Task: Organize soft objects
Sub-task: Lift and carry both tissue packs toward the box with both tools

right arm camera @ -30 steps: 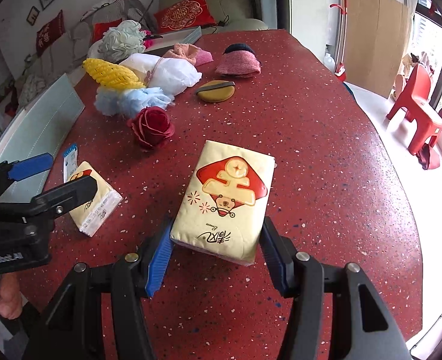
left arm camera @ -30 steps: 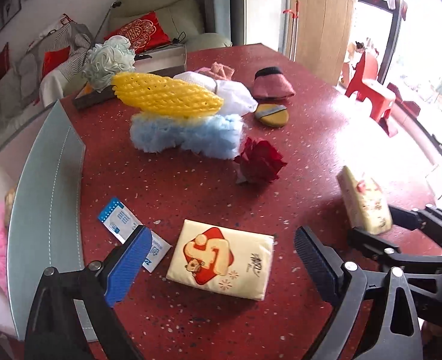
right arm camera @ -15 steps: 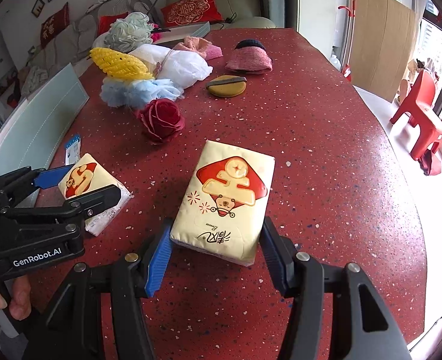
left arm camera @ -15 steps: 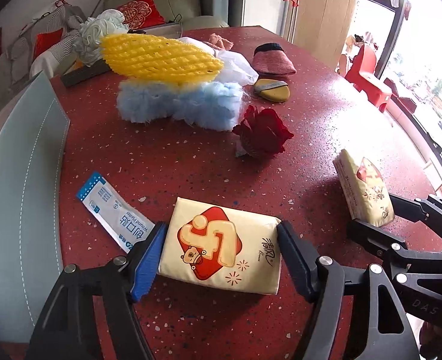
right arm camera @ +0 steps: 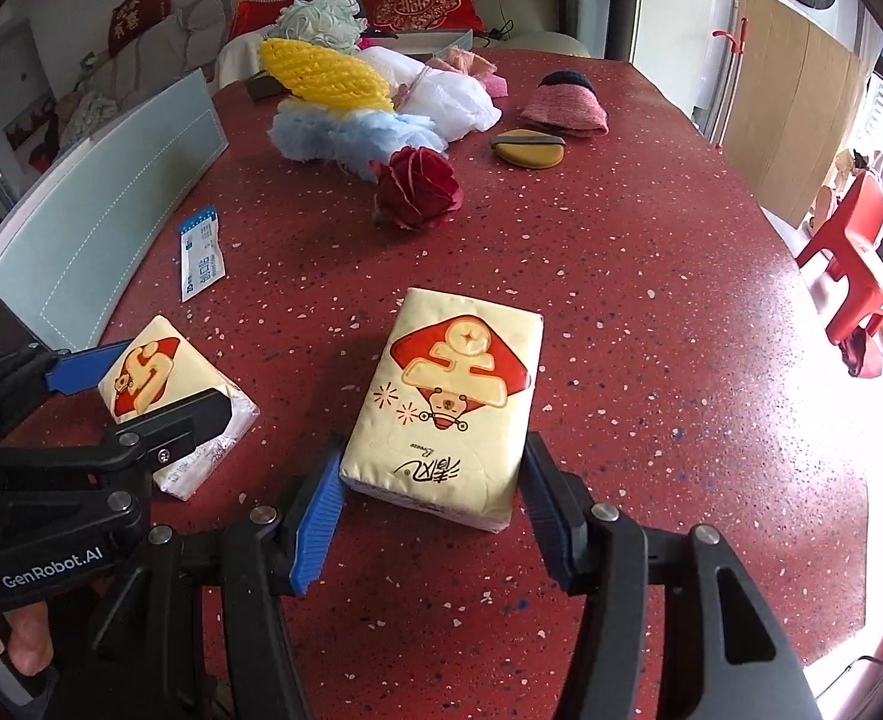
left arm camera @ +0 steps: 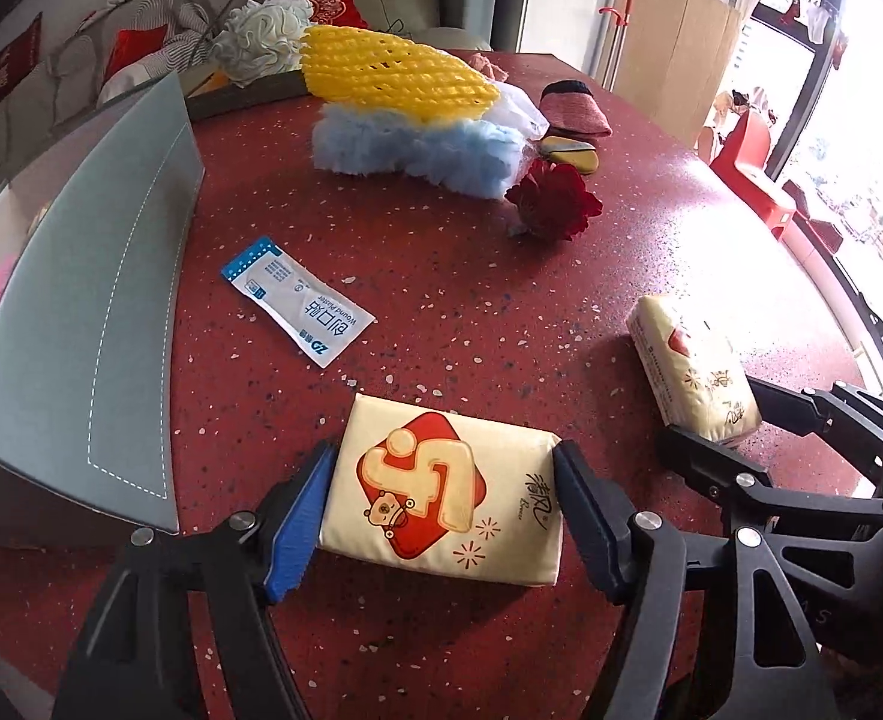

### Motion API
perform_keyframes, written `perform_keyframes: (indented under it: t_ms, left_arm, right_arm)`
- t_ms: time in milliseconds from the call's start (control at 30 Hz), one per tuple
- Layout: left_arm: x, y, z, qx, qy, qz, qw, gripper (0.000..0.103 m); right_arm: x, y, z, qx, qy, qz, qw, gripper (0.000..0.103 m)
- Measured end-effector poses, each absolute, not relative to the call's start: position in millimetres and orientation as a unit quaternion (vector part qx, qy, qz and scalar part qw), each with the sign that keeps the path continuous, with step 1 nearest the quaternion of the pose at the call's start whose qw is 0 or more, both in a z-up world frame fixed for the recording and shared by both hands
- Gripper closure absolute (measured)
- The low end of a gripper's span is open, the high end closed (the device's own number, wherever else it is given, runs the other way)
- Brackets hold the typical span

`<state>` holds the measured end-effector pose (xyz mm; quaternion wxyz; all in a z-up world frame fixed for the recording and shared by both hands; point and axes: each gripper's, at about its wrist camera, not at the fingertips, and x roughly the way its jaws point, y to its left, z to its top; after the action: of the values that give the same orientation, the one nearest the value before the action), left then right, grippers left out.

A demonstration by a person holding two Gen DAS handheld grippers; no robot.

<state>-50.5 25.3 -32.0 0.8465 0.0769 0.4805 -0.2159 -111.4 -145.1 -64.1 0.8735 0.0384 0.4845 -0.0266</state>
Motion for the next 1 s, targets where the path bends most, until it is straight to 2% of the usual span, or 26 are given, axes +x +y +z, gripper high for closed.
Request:
perform_keyframes:
  t_ms: [567, 1000]
  left_arm:
    - [-63.2, 38.4, -41.3, 0.045, 0.448, -0.214, 0.867, 0.028]
    - [-78.5, 61.8, -29.9, 0.013, 0.441, -0.208, 0.873, 0.031]
  right_arm:
    - [-118.5, -136.9, -67.5, 0.036, 0.459, -0.065, 0.885, 0.043]
    - [-138.7, -136.3, -50.0, 0.065, 0.441, -0.076, 0.892, 0.044]
